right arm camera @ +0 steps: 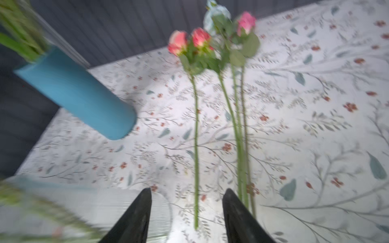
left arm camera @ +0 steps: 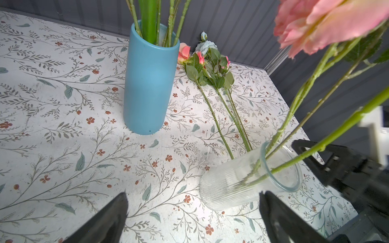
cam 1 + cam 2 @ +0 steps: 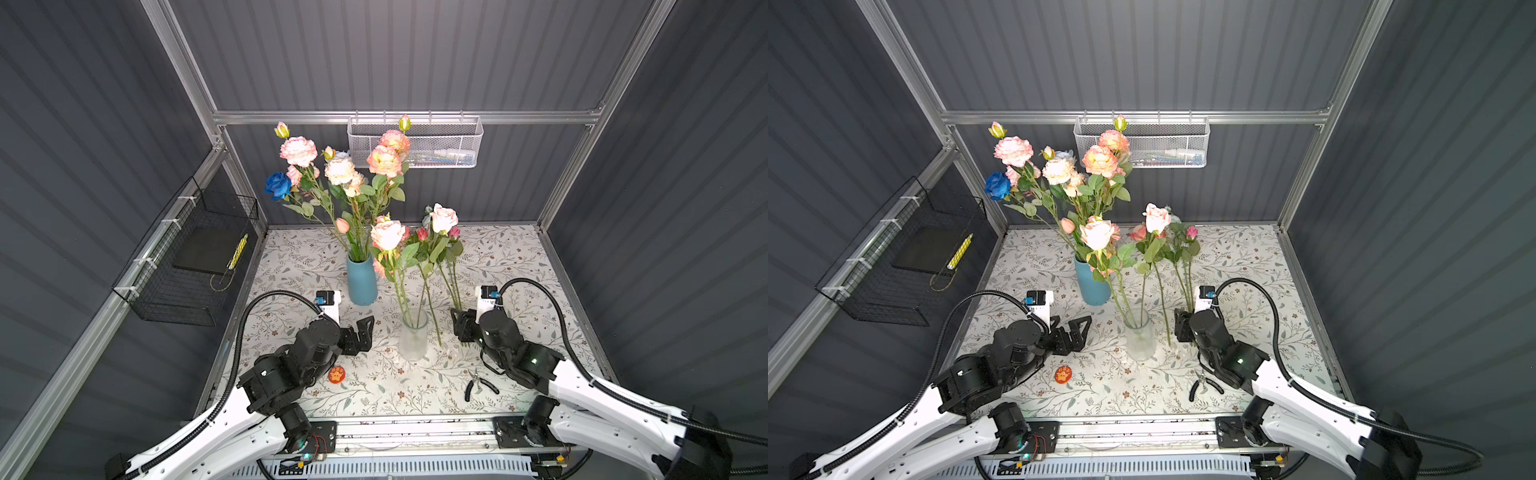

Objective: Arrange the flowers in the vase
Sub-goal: 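Lower the stem into the glass vase, open the right gripper, return to bundle, then grasp another rose stem from the bundle with the right gripper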

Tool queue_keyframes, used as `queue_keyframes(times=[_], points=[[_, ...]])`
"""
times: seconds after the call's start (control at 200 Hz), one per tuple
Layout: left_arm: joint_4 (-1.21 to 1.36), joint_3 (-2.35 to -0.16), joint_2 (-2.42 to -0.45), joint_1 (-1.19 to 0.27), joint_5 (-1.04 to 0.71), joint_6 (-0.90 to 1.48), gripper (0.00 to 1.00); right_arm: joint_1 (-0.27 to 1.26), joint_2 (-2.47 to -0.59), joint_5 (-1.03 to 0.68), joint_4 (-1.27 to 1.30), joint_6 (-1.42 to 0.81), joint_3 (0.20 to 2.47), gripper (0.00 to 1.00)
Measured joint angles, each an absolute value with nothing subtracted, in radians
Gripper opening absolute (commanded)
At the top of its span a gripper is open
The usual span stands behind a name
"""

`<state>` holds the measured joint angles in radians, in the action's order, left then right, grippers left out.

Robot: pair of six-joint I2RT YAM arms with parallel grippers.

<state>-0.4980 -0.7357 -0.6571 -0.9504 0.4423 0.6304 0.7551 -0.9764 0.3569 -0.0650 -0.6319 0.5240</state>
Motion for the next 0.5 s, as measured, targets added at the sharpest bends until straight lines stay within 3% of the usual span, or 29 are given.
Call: queue_keyframes(times=[0.295, 0.5], points=[[-0.493, -0.736, -0.645, -0.950, 0.434, 0.631, 1.00, 0.593, -1.465, 0.115, -0.130, -0.607, 0.822, 0.59], [-0.497, -0.736, -0.645, -0.950, 0.426, 0.632, 1.00, 0.520, -1.788, 0.051, -0.164, -0.564, 1.142, 0.53]])
